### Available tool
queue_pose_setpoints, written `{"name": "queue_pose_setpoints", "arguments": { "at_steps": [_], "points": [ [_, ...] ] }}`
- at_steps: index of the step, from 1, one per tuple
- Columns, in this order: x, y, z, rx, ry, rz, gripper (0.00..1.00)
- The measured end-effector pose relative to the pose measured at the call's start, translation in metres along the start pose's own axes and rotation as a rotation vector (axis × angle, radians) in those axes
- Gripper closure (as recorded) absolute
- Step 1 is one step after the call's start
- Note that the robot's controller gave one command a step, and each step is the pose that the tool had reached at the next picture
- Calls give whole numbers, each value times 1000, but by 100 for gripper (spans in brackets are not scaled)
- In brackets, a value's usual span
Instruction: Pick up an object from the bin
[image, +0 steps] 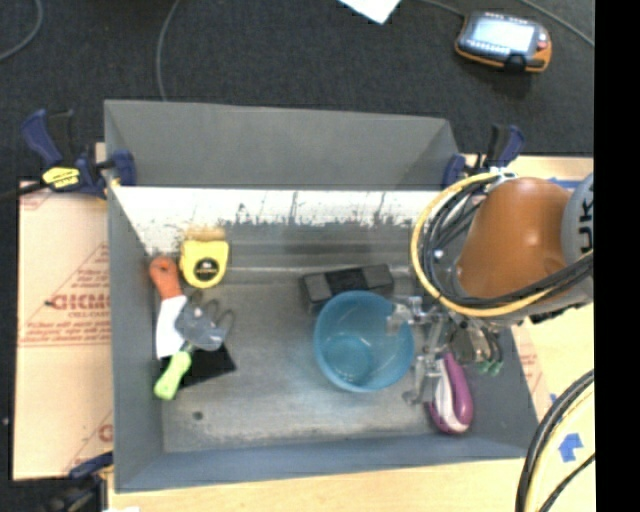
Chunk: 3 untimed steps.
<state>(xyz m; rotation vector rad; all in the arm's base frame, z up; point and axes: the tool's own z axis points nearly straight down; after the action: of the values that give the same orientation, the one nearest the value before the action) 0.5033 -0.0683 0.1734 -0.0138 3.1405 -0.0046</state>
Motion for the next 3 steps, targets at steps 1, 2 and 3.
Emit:
{"name": "queue_pose_setpoints", "arguments": {
  "at_steps": [1, 2, 3],
  "points": [
    [1, 10, 72, 2, -6, -197, 0],
    [-1, 9, 94, -1, 2, -227, 0],
    [-8, 15, 38, 0, 0, -546, 0]
  ]
}}
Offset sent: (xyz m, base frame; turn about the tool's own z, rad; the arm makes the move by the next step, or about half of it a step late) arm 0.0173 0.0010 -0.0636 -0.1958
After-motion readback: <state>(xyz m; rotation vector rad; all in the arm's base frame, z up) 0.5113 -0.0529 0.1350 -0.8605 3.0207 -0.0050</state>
